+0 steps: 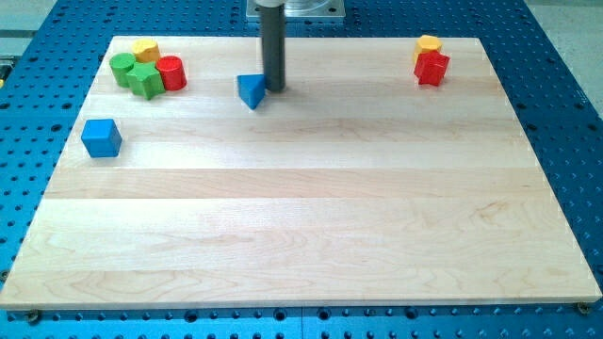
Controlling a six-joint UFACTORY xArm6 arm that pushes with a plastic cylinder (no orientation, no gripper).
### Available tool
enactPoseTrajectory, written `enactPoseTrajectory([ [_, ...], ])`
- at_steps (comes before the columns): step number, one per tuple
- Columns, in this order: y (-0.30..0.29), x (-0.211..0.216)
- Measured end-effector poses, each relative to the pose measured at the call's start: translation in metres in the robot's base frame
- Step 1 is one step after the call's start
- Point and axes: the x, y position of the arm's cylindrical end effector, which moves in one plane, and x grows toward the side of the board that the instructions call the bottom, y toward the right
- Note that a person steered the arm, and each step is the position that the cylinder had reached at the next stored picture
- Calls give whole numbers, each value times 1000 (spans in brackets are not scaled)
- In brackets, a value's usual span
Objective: Drag the blue blocks to the center left
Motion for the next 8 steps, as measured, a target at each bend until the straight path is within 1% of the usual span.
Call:
enactPoseTrajectory([
  [1, -82, 35],
  [2, -146, 60],
  [3, -139, 12],
  [4, -109, 5],
  [5, -84, 19],
  [6, -62, 58],
  [7, -93, 98],
  [8, -159, 116],
])
